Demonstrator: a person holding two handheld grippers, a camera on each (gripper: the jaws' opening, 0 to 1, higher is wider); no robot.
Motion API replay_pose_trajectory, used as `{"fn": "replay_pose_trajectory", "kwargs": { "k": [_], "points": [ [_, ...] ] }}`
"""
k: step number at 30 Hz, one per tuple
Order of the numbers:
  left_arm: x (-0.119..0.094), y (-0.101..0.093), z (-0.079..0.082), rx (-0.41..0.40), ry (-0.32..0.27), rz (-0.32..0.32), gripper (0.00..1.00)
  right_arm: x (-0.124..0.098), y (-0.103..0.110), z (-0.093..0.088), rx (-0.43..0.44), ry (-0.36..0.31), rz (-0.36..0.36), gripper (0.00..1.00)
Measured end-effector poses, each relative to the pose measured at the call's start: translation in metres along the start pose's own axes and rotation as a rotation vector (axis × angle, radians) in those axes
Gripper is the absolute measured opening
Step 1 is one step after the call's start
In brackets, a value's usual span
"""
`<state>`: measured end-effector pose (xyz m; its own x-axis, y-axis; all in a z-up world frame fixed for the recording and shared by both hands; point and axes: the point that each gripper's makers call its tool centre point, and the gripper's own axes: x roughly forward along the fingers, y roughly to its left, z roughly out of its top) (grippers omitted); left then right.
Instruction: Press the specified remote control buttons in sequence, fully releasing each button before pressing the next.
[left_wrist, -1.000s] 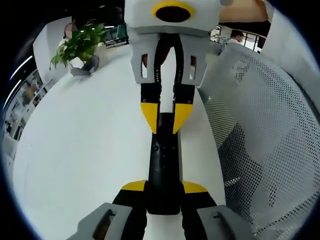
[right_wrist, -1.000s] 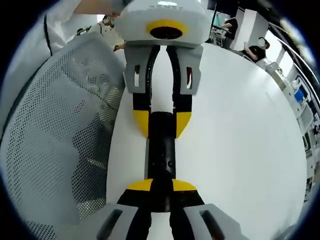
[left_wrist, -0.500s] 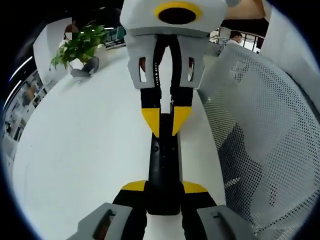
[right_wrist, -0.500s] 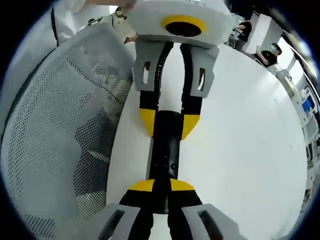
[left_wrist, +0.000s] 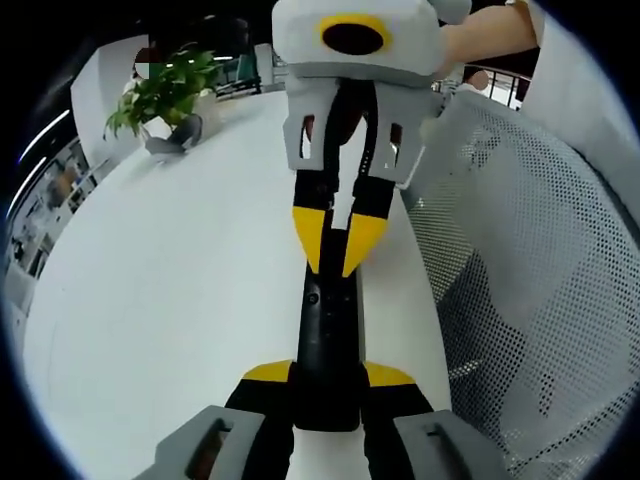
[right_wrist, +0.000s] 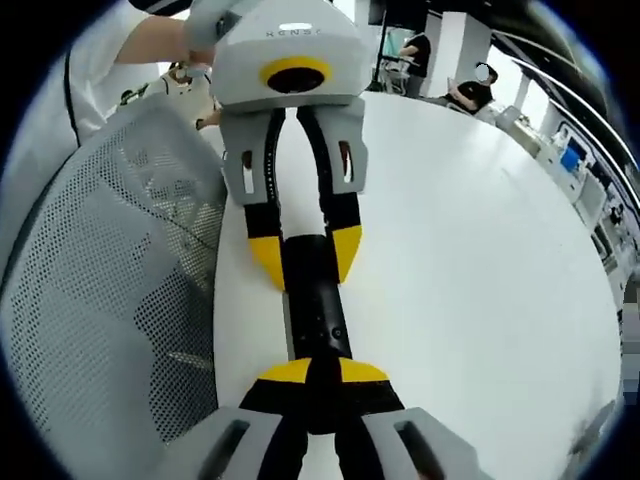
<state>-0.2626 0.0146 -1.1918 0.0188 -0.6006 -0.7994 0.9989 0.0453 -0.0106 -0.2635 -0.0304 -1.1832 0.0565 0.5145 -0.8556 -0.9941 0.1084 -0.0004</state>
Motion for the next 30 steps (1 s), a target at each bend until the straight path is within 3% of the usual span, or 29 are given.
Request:
{"fn": "replay_pose_trajectory", "kwargs": {
  "k": [4, 10, 12, 13, 14, 15, 16, 17, 24, 27, 30],
  "points": [
    [0.0000, 0.0001, -0.0001, -0.008, -0.009, 0.006, 0.24, 0.0013, 0.0021, 0.0009, -0.057, 0.035, 0.005, 0.04],
    [0.0003, 0.0000, -0.0002, -0.003, -0.002, 0.004, 0.24, 0.0029, 0.0032, -0.0002, -0.176, 0.158, 0.005, 0.04],
    [0.0001, -0.0001, -0.0002, -0.003, -0.004, 0.003, 0.24, 0.0032, 0.0022, 0.0003, -0.132, 0.160, 0.018, 0.04],
    [0.0000, -0.0001, -0.0001, -0.004, -0.005, 0.004, 0.24, 0.0033, 0.0024, -0.0001, -0.078, 0.151, 0.028, 0.04],
    [-0.0001, -0.0001, 0.0000, -0.004, -0.006, 0.004, 0.24, 0.0028, 0.0013, 0.0008, 0.043, 0.129, 0.035, 0.04],
    [-0.0001, 0.0000, 0.0001, -0.005, -0.006, 0.005, 0.24, 0.0026, -0.0007, 0.0011, 0.084, 0.104, 0.035, 0.03],
    [-0.0001, 0.0000, 0.0002, -0.007, -0.007, 0.006, 0.24, 0.0024, -0.0026, 0.0016, 0.185, 0.059, 0.016, 0.03],
    [0.0000, 0.0001, 0.0003, -0.008, -0.006, 0.007, 0.24, 0.0021, -0.0035, 0.0012, 0.207, 0.034, 0.001, 0.03],
    [0.0002, 0.0000, 0.0005, -0.010, -0.002, 0.010, 0.24, 0.0013, 0.0006, 0.0017, -0.027, -0.042, -0.060, 0.03],
    [0.0002, 0.0001, 0.0003, -0.013, -0.001, 0.011, 0.24, 0.0004, 0.0007, 0.0030, -0.049, -0.121, -0.053, 0.03],
    [0.0002, 0.0002, 0.0004, -0.021, -0.003, 0.019, 0.24, -0.0011, 0.0008, 0.0023, -0.014, -0.201, -0.056, 0.03]
  ]
}}
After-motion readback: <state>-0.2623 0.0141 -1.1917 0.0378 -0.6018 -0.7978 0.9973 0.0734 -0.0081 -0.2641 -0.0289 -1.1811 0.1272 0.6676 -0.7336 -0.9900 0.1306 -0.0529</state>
